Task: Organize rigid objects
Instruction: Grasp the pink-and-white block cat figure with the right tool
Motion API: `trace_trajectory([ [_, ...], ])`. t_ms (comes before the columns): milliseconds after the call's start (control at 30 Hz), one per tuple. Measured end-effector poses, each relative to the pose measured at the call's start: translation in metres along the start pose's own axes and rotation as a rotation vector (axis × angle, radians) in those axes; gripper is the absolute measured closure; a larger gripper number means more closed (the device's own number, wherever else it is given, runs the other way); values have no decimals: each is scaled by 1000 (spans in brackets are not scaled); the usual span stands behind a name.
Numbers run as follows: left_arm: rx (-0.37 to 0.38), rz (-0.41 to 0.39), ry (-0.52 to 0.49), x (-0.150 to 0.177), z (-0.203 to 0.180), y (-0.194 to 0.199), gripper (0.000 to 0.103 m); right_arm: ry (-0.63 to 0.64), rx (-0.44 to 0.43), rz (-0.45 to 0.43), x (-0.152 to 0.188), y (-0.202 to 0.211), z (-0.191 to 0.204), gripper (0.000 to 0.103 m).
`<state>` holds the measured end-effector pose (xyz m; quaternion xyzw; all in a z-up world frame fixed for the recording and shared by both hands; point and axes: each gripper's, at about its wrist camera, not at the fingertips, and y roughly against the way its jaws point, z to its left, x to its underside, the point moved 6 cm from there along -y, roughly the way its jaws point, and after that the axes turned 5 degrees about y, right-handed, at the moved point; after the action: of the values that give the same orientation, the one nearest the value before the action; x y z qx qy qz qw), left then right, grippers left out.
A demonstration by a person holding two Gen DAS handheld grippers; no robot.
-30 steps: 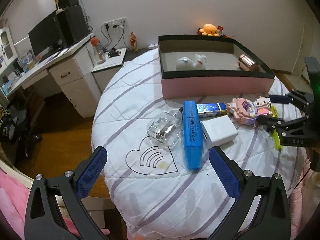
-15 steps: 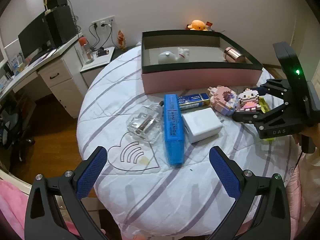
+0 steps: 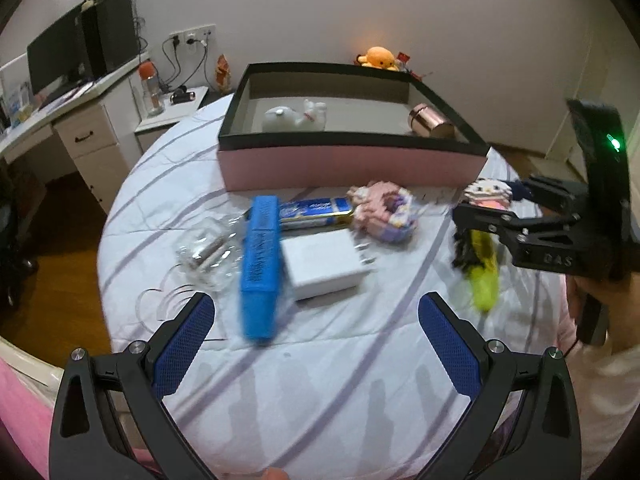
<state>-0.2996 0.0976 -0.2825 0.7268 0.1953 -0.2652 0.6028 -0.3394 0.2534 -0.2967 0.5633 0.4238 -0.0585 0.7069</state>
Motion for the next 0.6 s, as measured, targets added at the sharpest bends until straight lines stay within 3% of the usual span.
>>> trace_trajectory([
  [200, 7, 8, 82, -4, -24, -12, 0, -108, -4, -23, 23, 14, -32, 42],
  [467, 7, 79, 105, 9, -44, -37, 0, -176, -60, -22, 46, 5, -46, 42],
  [600, -37, 96, 101, 16, -45, -46, 0, -176, -79, -33, 46, 4, -47, 42],
])
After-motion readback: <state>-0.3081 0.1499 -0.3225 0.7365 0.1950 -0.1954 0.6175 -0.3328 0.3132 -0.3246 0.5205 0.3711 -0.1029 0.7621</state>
